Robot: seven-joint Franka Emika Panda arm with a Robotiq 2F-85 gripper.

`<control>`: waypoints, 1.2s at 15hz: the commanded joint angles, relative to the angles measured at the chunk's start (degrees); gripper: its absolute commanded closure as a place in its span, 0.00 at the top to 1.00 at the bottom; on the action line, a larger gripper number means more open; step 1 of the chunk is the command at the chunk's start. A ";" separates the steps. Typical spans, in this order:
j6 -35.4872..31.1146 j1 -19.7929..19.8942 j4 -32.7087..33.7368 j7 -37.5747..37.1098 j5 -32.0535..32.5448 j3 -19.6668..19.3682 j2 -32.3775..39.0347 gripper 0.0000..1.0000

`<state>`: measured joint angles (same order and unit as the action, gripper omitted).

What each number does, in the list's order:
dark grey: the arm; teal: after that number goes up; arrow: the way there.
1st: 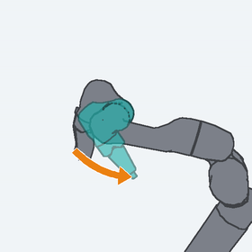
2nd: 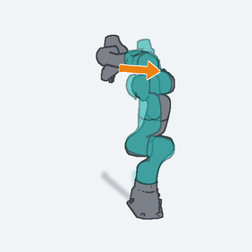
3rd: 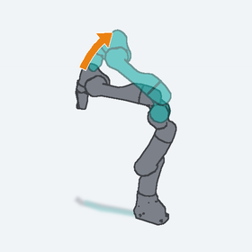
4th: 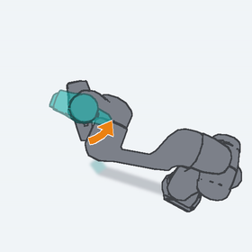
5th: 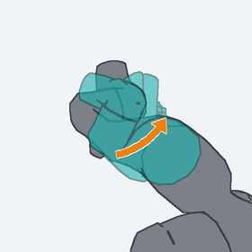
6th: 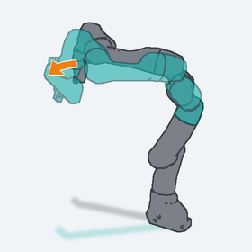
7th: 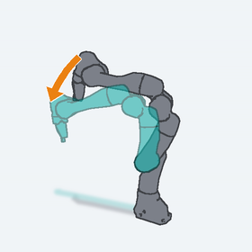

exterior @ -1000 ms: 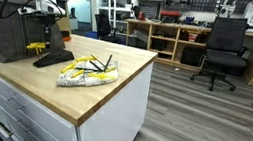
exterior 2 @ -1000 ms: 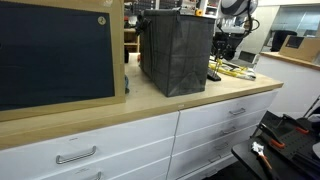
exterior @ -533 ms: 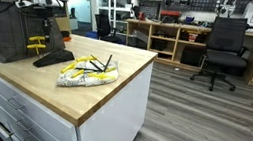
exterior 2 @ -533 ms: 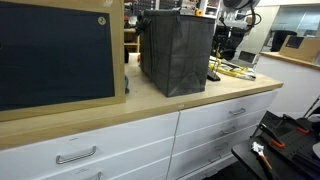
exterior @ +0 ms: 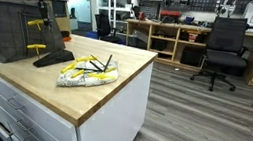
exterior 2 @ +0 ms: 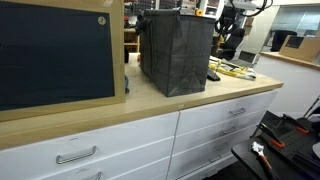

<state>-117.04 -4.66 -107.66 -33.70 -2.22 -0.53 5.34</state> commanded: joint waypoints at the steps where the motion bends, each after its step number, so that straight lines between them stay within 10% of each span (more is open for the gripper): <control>1: 0.49 1.23 -0.47 0.65 0.02 0.22 -4.16 0.04; 18: 1.60 7.46 -6.11 -5.69 25.69 -1.39 -6.95 0.04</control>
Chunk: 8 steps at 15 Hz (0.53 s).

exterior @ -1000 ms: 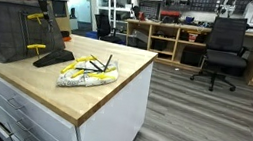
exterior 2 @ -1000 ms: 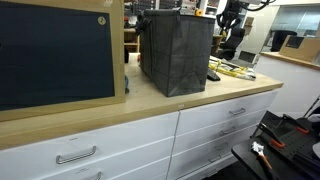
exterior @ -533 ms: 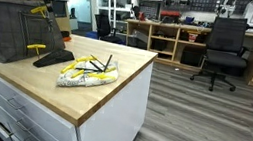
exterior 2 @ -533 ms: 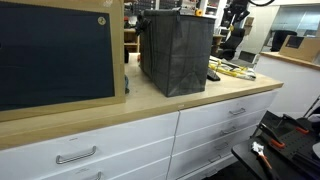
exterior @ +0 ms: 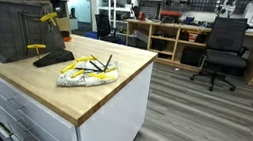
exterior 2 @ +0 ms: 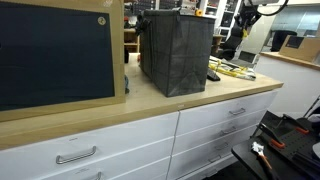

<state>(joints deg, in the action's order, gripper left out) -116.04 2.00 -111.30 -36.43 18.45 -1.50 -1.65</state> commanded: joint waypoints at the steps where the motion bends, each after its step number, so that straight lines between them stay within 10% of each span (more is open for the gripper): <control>1: 0.76 1.20 -3.31 -3.97 7.43 -0.67 0.60 0.04; 8: 2.50 1.00 -7.76 -12.43 28.12 -2.27 6.58 0.04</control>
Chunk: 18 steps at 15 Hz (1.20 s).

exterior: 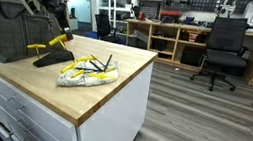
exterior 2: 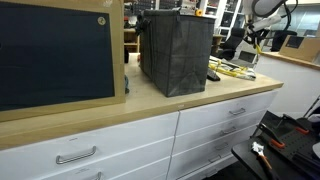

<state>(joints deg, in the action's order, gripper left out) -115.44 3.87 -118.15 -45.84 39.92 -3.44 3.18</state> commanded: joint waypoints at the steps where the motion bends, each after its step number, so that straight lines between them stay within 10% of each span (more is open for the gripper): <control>1: 2.10 -1.31 -1.39 -3.90 9.88 -0.19 2.69 0.04; 16: 2.90 -5.74 -1.15 -9.28 30.85 2.73 10.56 0.04; 18: 2.72 -5.66 -1.13 -10.13 31.28 2.80 10.91 0.42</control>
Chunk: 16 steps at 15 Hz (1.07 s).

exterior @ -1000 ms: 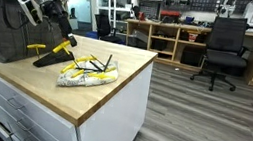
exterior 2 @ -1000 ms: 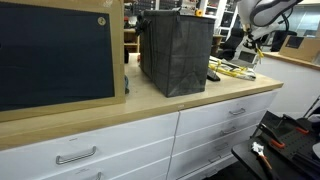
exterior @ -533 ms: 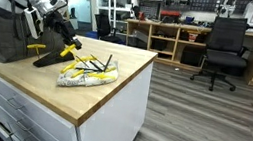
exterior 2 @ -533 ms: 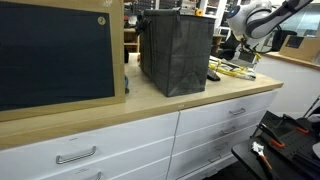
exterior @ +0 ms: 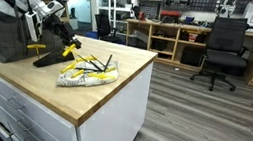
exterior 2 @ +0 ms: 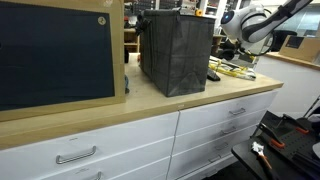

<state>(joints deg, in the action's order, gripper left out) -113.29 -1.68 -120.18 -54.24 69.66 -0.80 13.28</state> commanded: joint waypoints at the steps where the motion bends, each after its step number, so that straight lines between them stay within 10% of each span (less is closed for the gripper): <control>1: 0.16 0.02 0.77 -1.99 1.74 0.12 0.91 0.43; 9: -0.70 0.53 -0.30 -2.36 0.10 0.43 -0.27 0.98; 16: -2.69 0.68 -1.03 2.50 -19.74 2.02 -4.87 1.00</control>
<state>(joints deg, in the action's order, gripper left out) -114.56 -1.50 -120.12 -54.91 58.07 0.32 12.29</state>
